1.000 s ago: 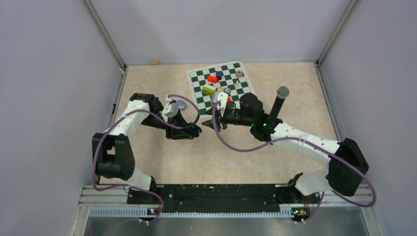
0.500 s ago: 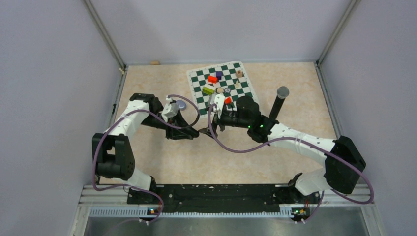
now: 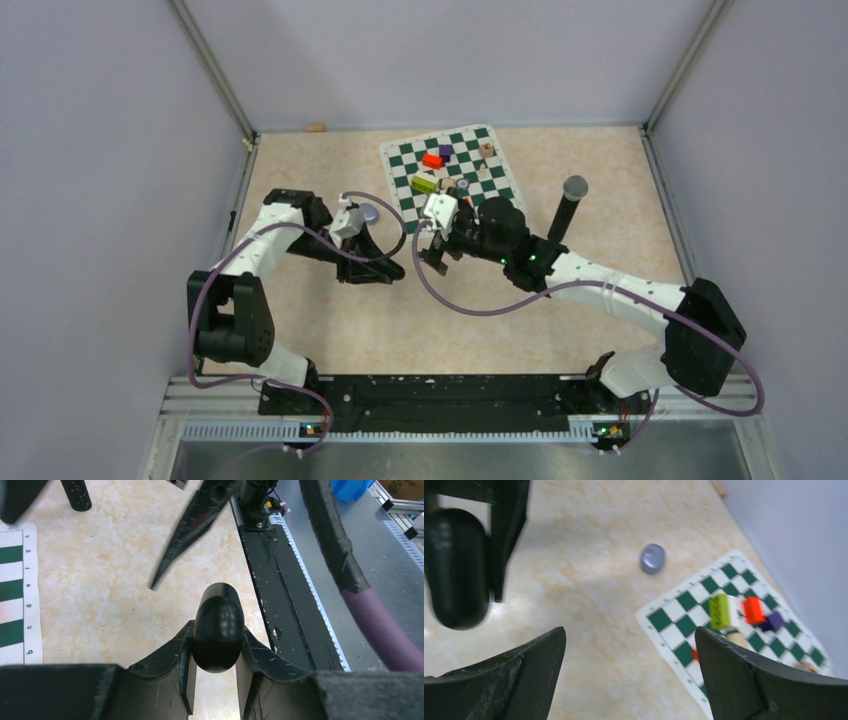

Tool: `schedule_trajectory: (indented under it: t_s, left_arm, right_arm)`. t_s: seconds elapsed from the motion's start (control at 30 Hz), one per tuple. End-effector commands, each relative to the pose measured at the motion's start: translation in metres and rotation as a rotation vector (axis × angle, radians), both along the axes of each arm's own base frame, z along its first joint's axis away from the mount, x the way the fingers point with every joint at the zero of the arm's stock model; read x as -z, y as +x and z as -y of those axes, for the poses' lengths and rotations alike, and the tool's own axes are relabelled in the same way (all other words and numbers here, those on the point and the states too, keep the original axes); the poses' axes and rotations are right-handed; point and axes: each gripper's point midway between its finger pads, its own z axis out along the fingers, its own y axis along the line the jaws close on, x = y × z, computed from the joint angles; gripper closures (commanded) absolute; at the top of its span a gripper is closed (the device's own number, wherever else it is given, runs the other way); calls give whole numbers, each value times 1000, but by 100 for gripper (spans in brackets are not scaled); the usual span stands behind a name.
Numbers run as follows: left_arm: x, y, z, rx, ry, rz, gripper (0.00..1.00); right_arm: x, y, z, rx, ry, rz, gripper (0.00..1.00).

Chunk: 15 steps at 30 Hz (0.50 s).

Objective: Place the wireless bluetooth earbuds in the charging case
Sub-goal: Close the charging case, then place the charging case at the center of the board.

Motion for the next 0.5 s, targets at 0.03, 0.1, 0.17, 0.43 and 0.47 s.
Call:
schedule_trajectory:
  t_s: [0.03, 0.1, 0.17, 0.43, 0.47]
  left_arm:
    - [-16, -1, 2, 30, 58, 14, 100]
    - [-7, -2, 7, 55, 133, 10, 100]
    - [8, -1, 16, 58, 240, 38, 100]
    - [26, 61, 54, -226, 348, 200, 100]
    - [22, 67, 59, -252, 330, 170, 100]
  right_arm:
    - [-89, 50, 64, 309, -15, 340, 1]
    - [-104, 52, 80, 325, -19, 371, 1]
    - [-111, 48, 93, 324, -64, 409, 1]
    - [-139, 33, 154, 411, -43, 423, 1]
    - [-141, 30, 159, 408, 2, 397, 1]
